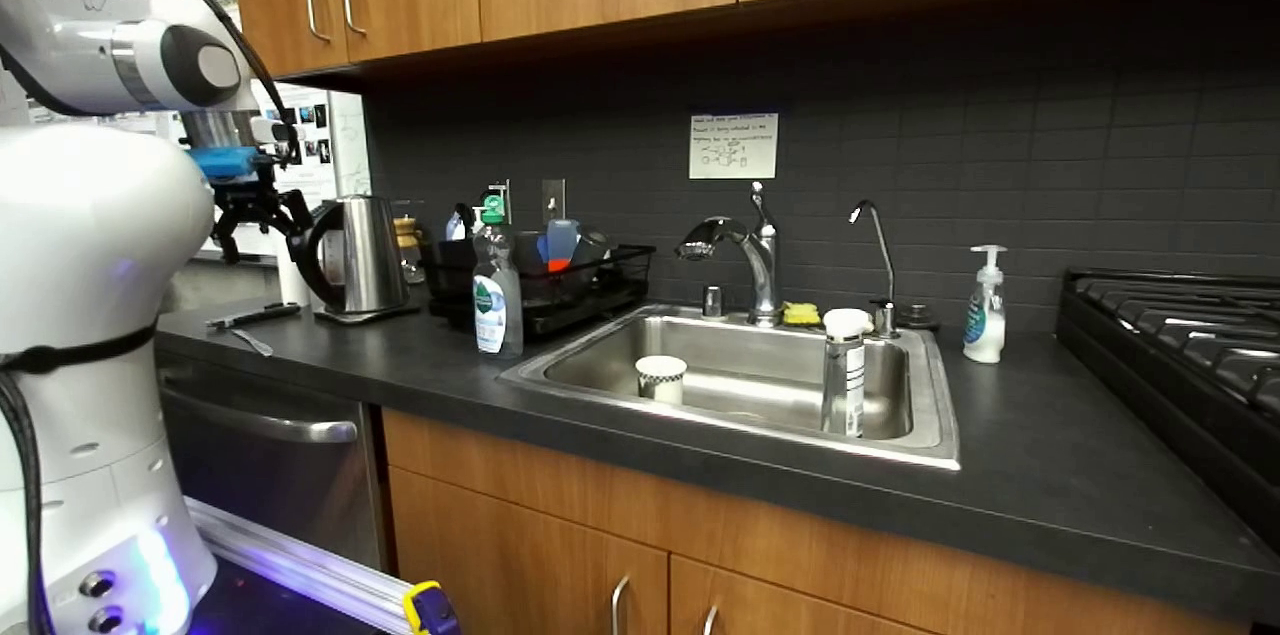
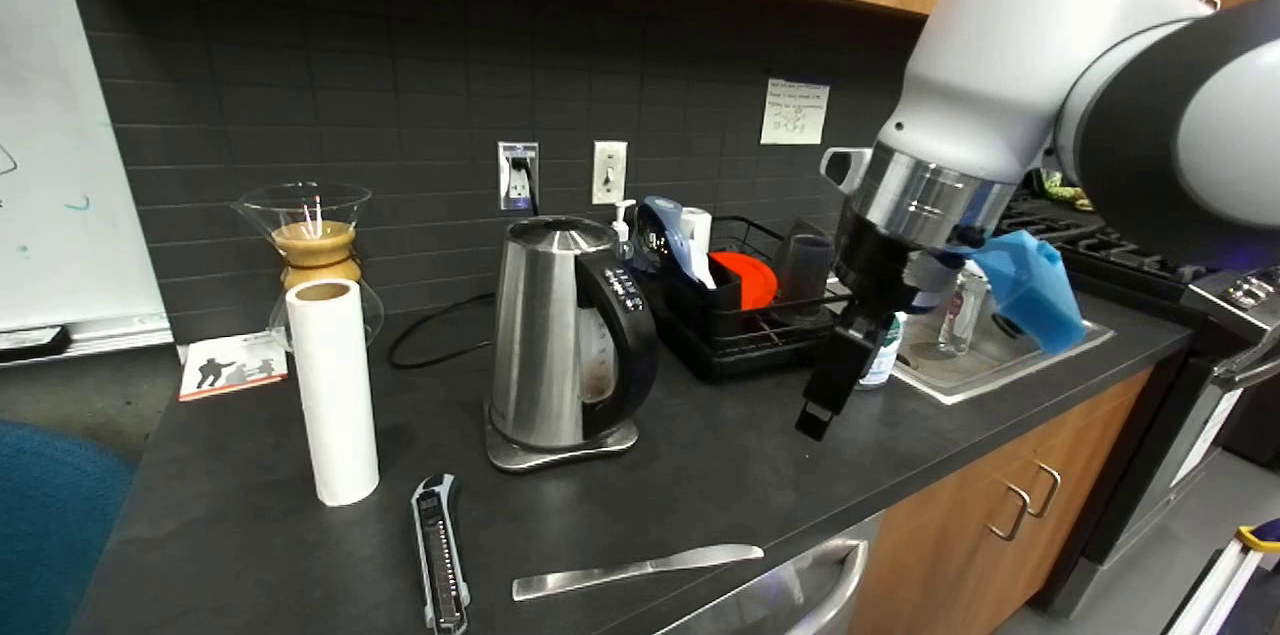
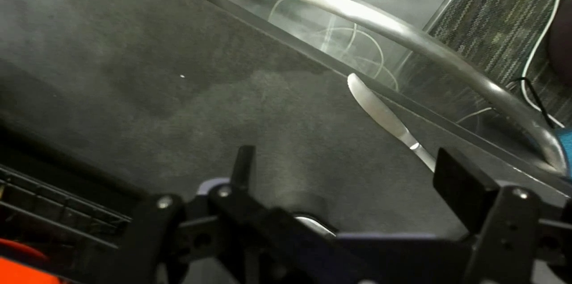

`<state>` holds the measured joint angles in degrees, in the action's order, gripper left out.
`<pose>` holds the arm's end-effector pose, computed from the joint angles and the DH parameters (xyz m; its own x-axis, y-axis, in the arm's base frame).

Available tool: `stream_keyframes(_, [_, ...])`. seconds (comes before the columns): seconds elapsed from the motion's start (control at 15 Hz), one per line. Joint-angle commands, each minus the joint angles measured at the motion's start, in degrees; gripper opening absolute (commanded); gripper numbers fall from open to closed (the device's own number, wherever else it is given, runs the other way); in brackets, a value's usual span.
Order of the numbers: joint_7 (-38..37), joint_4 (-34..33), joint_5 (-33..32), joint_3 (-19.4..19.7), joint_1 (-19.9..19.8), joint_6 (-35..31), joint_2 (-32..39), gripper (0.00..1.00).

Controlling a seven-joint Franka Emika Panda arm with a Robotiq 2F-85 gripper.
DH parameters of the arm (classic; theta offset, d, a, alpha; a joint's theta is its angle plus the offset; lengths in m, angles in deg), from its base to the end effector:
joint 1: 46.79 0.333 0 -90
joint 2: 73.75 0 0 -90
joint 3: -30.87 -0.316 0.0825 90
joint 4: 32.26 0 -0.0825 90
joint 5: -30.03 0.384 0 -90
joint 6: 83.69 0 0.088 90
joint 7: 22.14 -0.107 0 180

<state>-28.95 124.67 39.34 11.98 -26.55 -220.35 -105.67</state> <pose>0.2938 0.2322 0.3948 0.8936 0.4060 0.1913 0.4103 -0.9118 0.0181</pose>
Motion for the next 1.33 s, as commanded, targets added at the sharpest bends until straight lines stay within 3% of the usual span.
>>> stream_keyframes(0.0, [-6.5,1.7,-2.7,-0.7,-2.0,5.1,-6.3,1.00])
stream_keyframes(0.4, [-11.4,1.3,-3.1,0.3,-4.2,12.6,-11.0,1.00])
stream_keyframes(0.93, [-7.5,0.9,0.9,6.9,-5.1,17.3,-14.0,1.00])
stream_keyframes(1.27, [-5.9,1.0,1.9,9.0,-6.3,18.6,-15.5,1.00])
